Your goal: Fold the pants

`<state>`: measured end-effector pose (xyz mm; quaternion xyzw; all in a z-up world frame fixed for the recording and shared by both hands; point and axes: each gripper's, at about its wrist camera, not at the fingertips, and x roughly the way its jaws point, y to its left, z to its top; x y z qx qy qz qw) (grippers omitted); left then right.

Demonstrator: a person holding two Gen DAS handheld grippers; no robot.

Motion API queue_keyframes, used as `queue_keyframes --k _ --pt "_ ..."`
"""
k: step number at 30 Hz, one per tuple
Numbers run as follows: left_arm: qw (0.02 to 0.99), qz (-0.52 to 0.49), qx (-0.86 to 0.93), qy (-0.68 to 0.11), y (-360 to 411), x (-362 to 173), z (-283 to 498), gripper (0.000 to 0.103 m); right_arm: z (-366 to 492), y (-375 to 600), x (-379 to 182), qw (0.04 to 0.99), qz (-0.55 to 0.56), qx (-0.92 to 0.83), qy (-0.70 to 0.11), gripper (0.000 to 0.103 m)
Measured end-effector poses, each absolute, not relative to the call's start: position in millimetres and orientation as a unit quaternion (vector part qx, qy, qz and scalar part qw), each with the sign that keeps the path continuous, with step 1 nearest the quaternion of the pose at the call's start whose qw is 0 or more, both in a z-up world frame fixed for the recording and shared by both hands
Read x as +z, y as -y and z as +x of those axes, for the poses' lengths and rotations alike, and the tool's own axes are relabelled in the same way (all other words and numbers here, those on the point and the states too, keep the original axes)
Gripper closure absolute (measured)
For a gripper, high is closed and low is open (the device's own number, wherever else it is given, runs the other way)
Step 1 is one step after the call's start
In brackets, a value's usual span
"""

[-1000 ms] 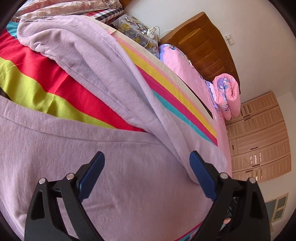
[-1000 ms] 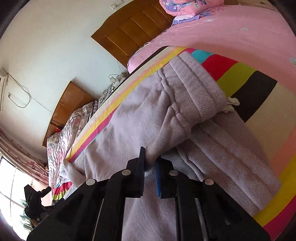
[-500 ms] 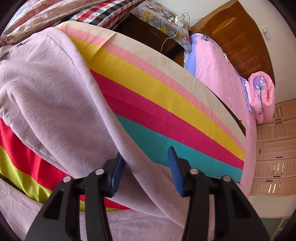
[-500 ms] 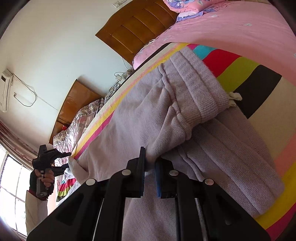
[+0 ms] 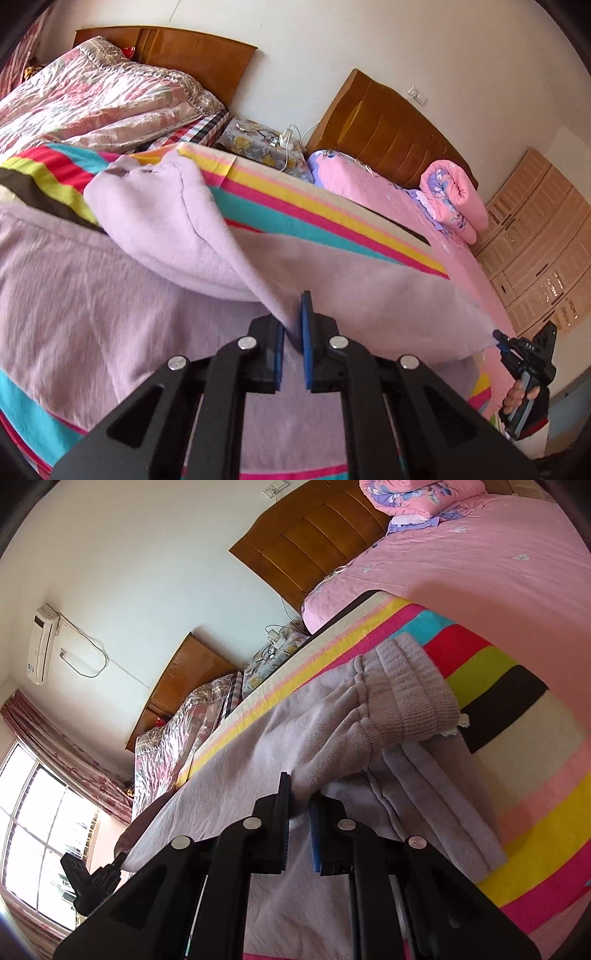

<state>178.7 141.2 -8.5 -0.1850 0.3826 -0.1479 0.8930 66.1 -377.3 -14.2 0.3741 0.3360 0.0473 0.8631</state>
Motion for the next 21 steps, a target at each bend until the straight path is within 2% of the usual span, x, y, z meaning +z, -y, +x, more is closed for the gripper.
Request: queue_keyframes --k 3,6,7,8,9,10,11,15,17,18,19,21 --pt "0.866 -0.205 -0.136 -0.435 -149 -71 153 0.092 36 379 -44 0.847 0.381 0.019 -0.37 0.092" --pt "0.86 -0.214 -0.13 -0.445 -147 -91 156 0.091 29 376 -81 0.827 0.388 -0.013 -0.407 0.091" --pt "0.857 -0.223 -0.137 -0.443 -147 -89 159 0.083 28 376 -85 0.826 0.395 -0.012 -0.402 0.091" --pt "0.855 -0.23 -0.146 -0.441 -148 -85 160 0.067 26 377 -86 0.824 0.404 -0.011 -0.397 0.087" --pt "0.858 -0.231 -0.147 -0.435 -148 -80 161 0.058 24 377 -84 0.822 0.411 -0.009 -0.395 0.08" --pt "0.864 -0.228 -0.14 -0.427 -149 -74 162 0.044 25 377 -81 0.822 0.411 -0.006 -0.395 0.077" --pt "0.866 -0.228 -0.138 -0.422 -150 -71 163 0.042 24 376 -78 0.824 0.407 -0.002 -0.395 0.07" --pt "0.845 -0.242 -0.146 -0.453 -143 -83 170 0.049 22 361 -73 0.834 0.38 0.014 -0.4 0.068" --pt "0.843 -0.239 -0.143 -0.459 -138 -88 172 0.066 25 357 -74 0.837 0.376 0.014 -0.398 0.07" --pt "0.851 -0.224 -0.135 -0.456 -135 -86 172 0.078 25 357 -74 0.842 0.373 0.012 -0.39 0.082" --pt "0.854 -0.212 -0.137 -0.454 -132 -83 173 0.097 27 355 -71 0.849 0.364 0.005 -0.384 0.088" --pt "0.865 -0.21 -0.142 -0.432 -134 -69 171 0.098 30 352 -62 0.854 0.355 0.007 -0.38 0.091"
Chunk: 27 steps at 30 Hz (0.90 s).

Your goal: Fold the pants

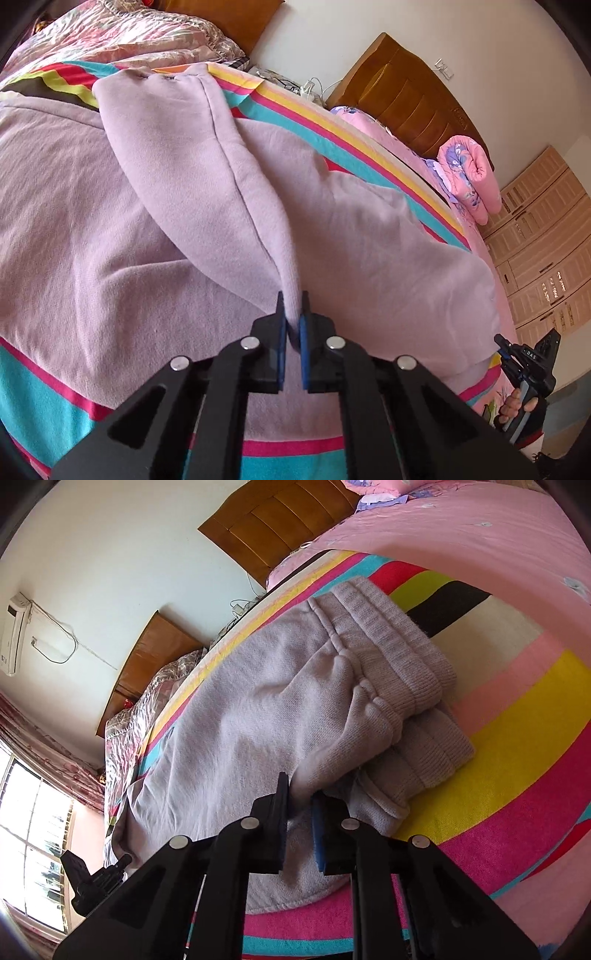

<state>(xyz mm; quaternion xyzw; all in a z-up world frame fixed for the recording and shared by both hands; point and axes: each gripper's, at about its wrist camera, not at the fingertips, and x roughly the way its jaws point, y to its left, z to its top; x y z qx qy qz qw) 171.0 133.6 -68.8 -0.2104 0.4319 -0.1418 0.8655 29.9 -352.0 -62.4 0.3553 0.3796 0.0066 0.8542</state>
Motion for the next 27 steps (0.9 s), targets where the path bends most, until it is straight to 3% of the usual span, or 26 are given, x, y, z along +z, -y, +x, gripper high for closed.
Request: queue_keyframes --k 6,11,14,15,19,21,23,27 --pt "0.906 -0.186 -0.139 -0.355 -146 -11 134 0.098 6 343 -14 0.886 0.319 0.048 -0.333 0.093" --pt "0.876 -0.181 -0.12 -0.43 -149 -72 122 0.098 -10 347 -74 0.857 0.332 0.036 -0.392 0.093" --pt "0.872 -0.177 -0.108 -0.443 -149 -91 123 0.094 -14 352 -89 0.852 0.358 0.045 -0.379 0.094" --pt "0.871 -0.186 -0.112 -0.441 -151 -90 123 0.093 -15 352 -88 0.851 0.364 0.045 -0.375 0.09" --pt "0.875 -0.196 -0.12 -0.426 -157 -78 122 0.063 -18 356 -80 0.856 0.369 0.042 -0.361 0.076" --pt "0.875 -0.192 -0.116 -0.429 -155 -79 121 0.065 -22 364 -79 0.856 0.387 0.03 -0.342 0.072" --pt "0.87 -0.189 -0.116 -0.44 -153 -86 124 0.09 -20 371 -82 0.855 0.392 0.017 -0.339 0.072" --pt "0.872 -0.188 -0.117 -0.436 -151 -87 122 0.094 -21 376 -87 0.854 0.398 0.002 -0.335 0.084"
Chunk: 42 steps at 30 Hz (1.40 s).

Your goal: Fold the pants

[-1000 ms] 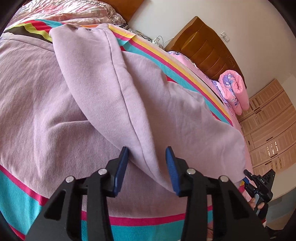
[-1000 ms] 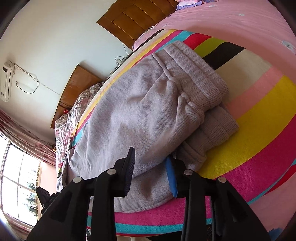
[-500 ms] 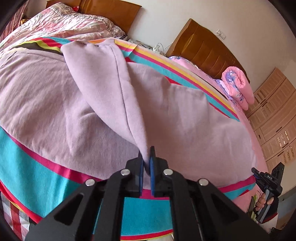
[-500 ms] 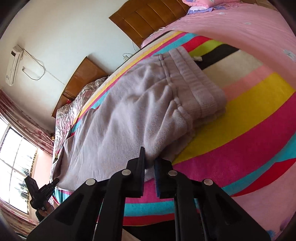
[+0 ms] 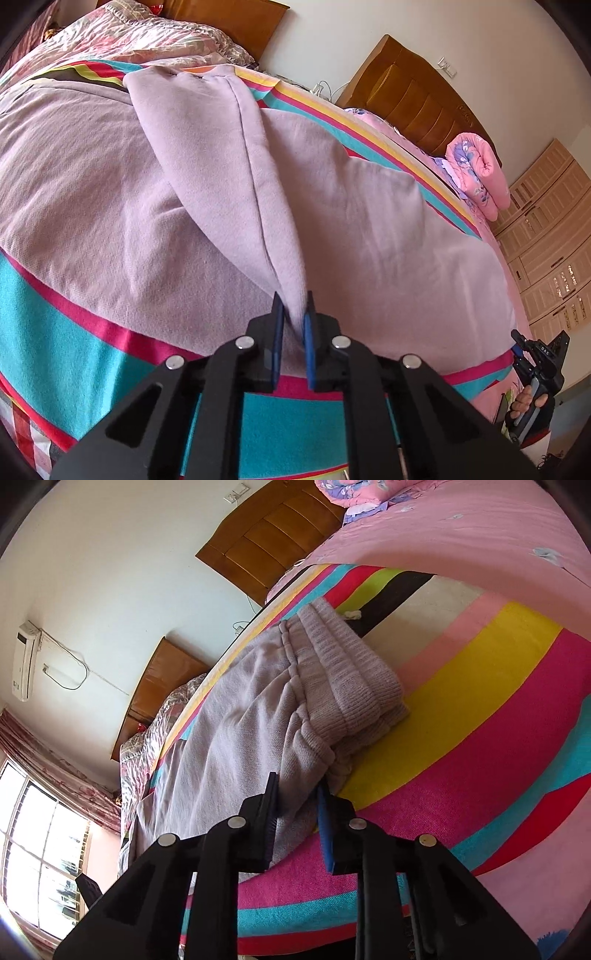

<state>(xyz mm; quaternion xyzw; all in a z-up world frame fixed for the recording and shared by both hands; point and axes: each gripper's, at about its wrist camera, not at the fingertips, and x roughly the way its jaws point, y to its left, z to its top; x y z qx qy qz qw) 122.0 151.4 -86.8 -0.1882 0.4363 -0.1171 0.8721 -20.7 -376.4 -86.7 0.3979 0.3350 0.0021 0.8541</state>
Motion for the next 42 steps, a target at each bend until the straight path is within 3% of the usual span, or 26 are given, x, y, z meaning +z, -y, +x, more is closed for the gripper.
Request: queue_keyframes --k 3,10,22,24,25,26,28,35,39,42 --pt "0.877 -0.182 -0.117 -0.429 -151 -82 120 0.096 -19 373 -84 0.863 0.378 -0.008 -0.335 0.09" --pt "0.893 -0.174 -0.118 -0.398 -149 -57 108 0.097 -15 364 -60 0.884 0.339 -0.01 -0.32 0.091" --pt "0.874 -0.17 -0.106 -0.444 -146 -89 112 0.096 -10 363 -85 0.868 0.345 -0.032 -0.357 0.093" --pt "0.875 -0.165 -0.107 -0.442 -145 -91 112 0.095 -12 363 -84 0.864 0.35 -0.032 -0.361 0.084" --pt "0.874 -0.166 -0.108 -0.443 -145 -91 113 0.093 -13 364 -83 0.86 0.35 -0.036 -0.37 0.076" --pt "0.872 -0.17 -0.109 -0.445 -146 -91 113 0.093 -17 365 -80 0.857 0.347 -0.056 -0.377 0.061" --pt "0.872 -0.171 -0.111 -0.445 -146 -91 113 0.092 -33 370 -66 0.862 0.345 -0.103 -0.356 0.057" --pt "0.878 -0.161 -0.109 -0.437 -142 -93 110 0.092 -20 269 -3 0.937 0.126 -0.003 -0.327 0.057" --pt "0.876 -0.162 -0.112 -0.44 -143 -92 111 0.092 6 193 -19 0.935 -0.011 0.033 -0.354 0.057" --pt "0.875 -0.156 -0.113 -0.443 -143 -88 110 0.086 15 177 -65 0.897 -0.076 0.03 -0.435 0.055"
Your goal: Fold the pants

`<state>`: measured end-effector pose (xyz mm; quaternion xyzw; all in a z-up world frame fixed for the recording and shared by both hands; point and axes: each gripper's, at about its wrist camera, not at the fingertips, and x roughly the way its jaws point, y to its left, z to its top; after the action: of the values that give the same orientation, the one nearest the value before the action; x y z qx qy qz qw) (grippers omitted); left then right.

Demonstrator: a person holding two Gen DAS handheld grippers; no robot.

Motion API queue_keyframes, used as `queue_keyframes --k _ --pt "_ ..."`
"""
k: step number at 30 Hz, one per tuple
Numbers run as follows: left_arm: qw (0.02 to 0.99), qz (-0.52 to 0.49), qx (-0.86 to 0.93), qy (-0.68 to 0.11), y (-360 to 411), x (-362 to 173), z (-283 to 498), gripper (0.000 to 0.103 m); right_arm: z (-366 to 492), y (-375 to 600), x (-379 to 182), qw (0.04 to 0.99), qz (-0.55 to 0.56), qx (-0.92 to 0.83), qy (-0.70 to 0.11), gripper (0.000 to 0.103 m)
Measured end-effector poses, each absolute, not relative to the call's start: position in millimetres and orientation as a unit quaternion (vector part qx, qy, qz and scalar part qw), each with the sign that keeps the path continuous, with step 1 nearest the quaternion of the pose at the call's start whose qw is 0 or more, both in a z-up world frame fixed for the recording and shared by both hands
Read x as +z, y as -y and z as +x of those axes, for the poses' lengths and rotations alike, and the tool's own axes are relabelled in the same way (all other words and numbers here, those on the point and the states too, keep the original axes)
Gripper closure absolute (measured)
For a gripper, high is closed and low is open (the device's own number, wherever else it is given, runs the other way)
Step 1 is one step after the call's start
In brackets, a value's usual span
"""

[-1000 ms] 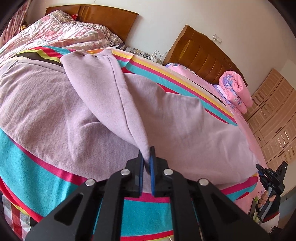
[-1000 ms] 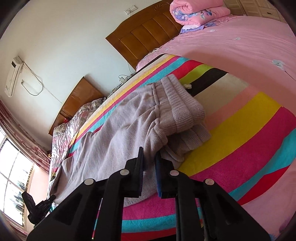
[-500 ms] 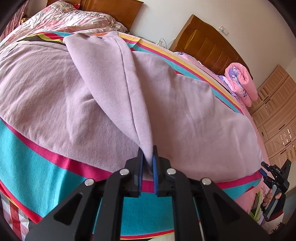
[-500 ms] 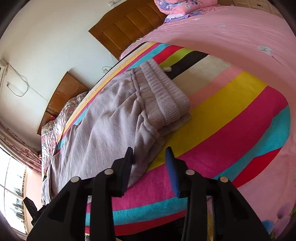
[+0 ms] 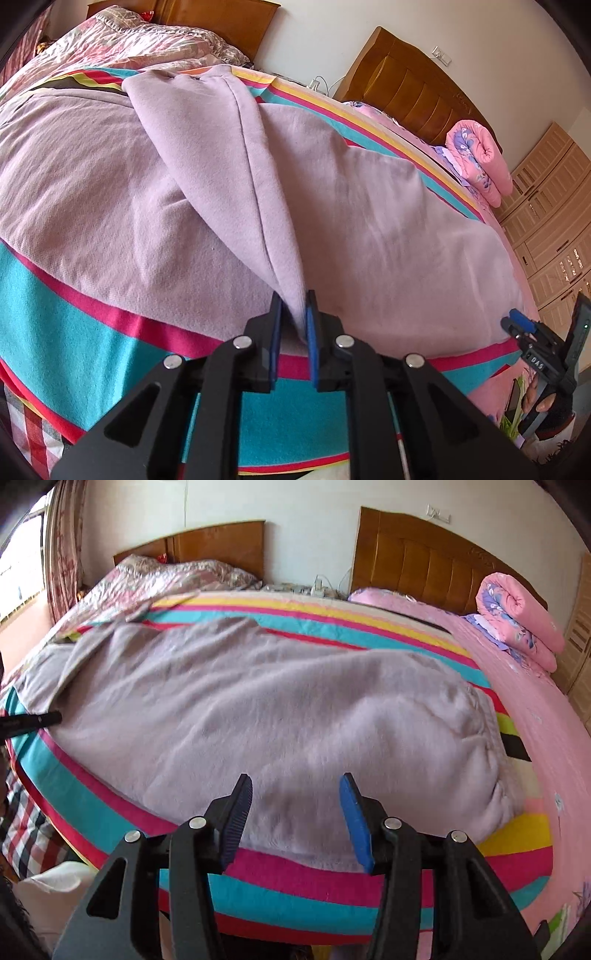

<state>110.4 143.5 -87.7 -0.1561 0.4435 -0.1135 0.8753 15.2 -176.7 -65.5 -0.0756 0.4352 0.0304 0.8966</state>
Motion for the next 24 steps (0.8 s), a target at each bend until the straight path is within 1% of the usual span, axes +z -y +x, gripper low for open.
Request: queue_keyframes --k 1,2,3,4,5,6,7,8,9,10,12,13,14,15,17,21,24 --pt "0.879 -0.153 -0.11 -0.439 -145 -84 109 0.078 8 181 -72 0.904 -0.073 0.039 -0.42 0.054" --pt "0.883 -0.148 -0.106 -0.433 -146 -79 108 0.072 4 188 -73 0.902 -0.051 0.052 -0.426 0.054" --pt "0.887 -0.142 -0.102 -0.428 -147 -73 108 0.07 4 196 -71 0.898 -0.026 0.062 -0.435 0.054" --pt "0.892 -0.135 -0.096 -0.421 -148 -66 108 0.063 6 202 -69 0.893 -0.013 0.064 -0.446 0.053" --pt "0.897 -0.129 -0.087 -0.413 -149 -60 109 0.051 6 205 -64 0.891 -0.016 0.051 -0.451 0.052" --pt "0.903 -0.126 -0.079 -0.404 -150 -53 110 0.043 6 206 -56 0.895 -0.027 0.039 -0.443 0.049" --pt "0.907 -0.123 -0.072 -0.395 -150 -47 111 0.029 8 204 -47 0.903 -0.032 0.037 -0.428 0.049" --pt "0.911 -0.118 -0.067 -0.39 -149 -42 114 0.025 11 203 -40 0.909 -0.027 0.047 -0.414 0.045" --pt "0.913 -0.111 -0.063 -0.388 -148 -39 117 0.025 15 200 -34 0.913 -0.019 0.063 -0.404 0.041" --pt "0.914 -0.108 -0.058 -0.387 -147 -37 121 0.024 20 196 -34 0.913 -0.017 0.076 -0.4 0.039" --pt "0.912 -0.11 -0.049 -0.393 -150 -36 130 0.02 33 183 -49 0.894 -0.043 0.098 -0.434 0.038" --pt "0.91 -0.111 -0.044 -0.397 -152 -35 136 0.018 41 177 -63 0.875 -0.06 0.109 -0.469 0.037" --pt "0.909 -0.108 -0.039 -0.401 -154 -34 144 0.018 43 172 -76 0.865 -0.078 0.107 -0.484 0.033" --pt "0.908 -0.102 -0.029 -0.406 -156 -32 151 0.018 42 171 -74 0.87 -0.078 0.112 -0.473 0.032" --pt "0.905 -0.083 -0.012 -0.417 -162 -26 173 0.015 49 174 -67 0.861 -0.061 0.12 -0.49 0.033" --pt "0.905 -0.061 0.0 -0.422 -177 -9 243 0.014 68 173 -34 0.882 -0.057 0.112 -0.453 0.033" --pt "0.885 -0.099 -0.013 -0.454 -186 -7 313 0.014 87 163 -15 0.898 -0.047 0.129 -0.418 0.033"
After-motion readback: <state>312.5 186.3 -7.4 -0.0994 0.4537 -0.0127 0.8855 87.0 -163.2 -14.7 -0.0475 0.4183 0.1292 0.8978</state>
